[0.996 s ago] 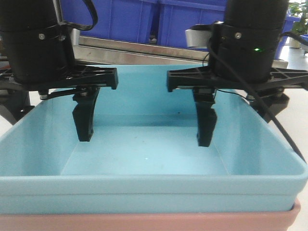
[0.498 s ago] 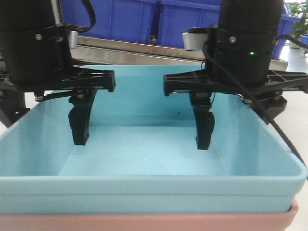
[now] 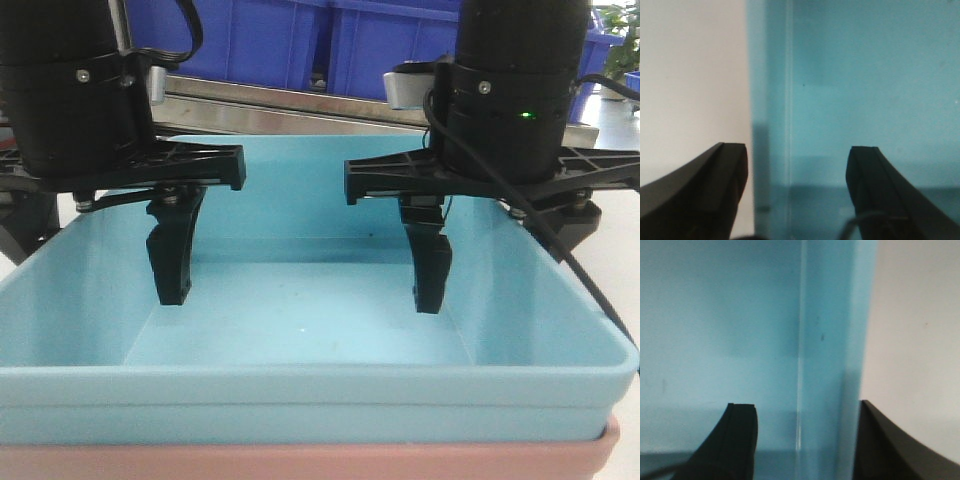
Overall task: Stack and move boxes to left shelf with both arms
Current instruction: 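Lower both grippers onto opposite walls of the stacked boxes, then close both grippers on the box walls and lift the stack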
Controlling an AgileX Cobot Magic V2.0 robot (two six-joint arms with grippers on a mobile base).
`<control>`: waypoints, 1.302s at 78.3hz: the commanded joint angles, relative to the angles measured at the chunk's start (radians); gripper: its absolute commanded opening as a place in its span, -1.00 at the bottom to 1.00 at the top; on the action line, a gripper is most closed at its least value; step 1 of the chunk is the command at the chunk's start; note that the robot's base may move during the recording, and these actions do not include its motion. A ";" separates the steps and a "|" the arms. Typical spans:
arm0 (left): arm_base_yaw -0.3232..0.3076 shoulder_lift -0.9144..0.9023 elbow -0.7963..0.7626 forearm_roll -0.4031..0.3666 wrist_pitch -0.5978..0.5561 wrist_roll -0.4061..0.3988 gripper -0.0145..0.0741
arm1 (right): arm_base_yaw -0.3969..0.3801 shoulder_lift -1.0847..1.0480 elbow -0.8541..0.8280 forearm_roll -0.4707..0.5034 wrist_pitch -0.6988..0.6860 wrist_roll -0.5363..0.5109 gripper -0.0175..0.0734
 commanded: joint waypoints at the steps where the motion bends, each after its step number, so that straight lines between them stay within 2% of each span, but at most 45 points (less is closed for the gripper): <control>1: -0.006 -0.036 -0.029 -0.005 -0.001 0.003 0.00 | 0.001 -0.040 -0.026 -0.020 -0.001 0.005 0.32; 11: -0.006 -0.036 -0.029 -0.005 -0.001 0.003 -0.10 | 0.001 -0.040 -0.026 -0.020 -0.004 0.005 0.32; 17: -0.006 -0.036 -0.029 -0.005 -0.003 0.003 -0.17 | 0.001 -0.040 -0.026 -0.020 -0.004 0.005 0.24; 22: -0.006 -0.036 -0.029 -0.005 -0.008 0.003 -0.27 | 0.001 -0.040 -0.026 -0.020 -0.004 0.005 0.07; 28: -0.006 -0.036 -0.029 -0.007 -0.011 0.001 -0.48 | 0.001 -0.040 -0.026 -0.020 -0.004 0.005 -0.29; 34: -0.006 -0.036 -0.029 -0.011 -0.016 0.001 -0.71 | 0.001 -0.040 -0.026 -0.020 -0.004 0.005 -0.54; 39: -0.006 -0.036 -0.029 -0.015 -0.018 0.001 -0.67 | 0.001 -0.040 -0.026 -0.020 -0.003 0.005 -0.48; 80: -0.006 -0.036 -0.029 -0.019 -0.038 0.001 -0.68 | 0.001 -0.040 -0.026 -0.020 -0.003 0.005 -0.49; 93: -0.006 -0.036 -0.031 -0.057 -0.059 0.001 -0.68 | 0.001 -0.040 -0.029 -0.020 0.002 0.005 -0.49; 102: -0.006 -0.036 -0.059 -0.097 0.000 -0.018 -0.68 | 0.001 -0.042 -0.070 -0.020 0.088 0.031 -0.49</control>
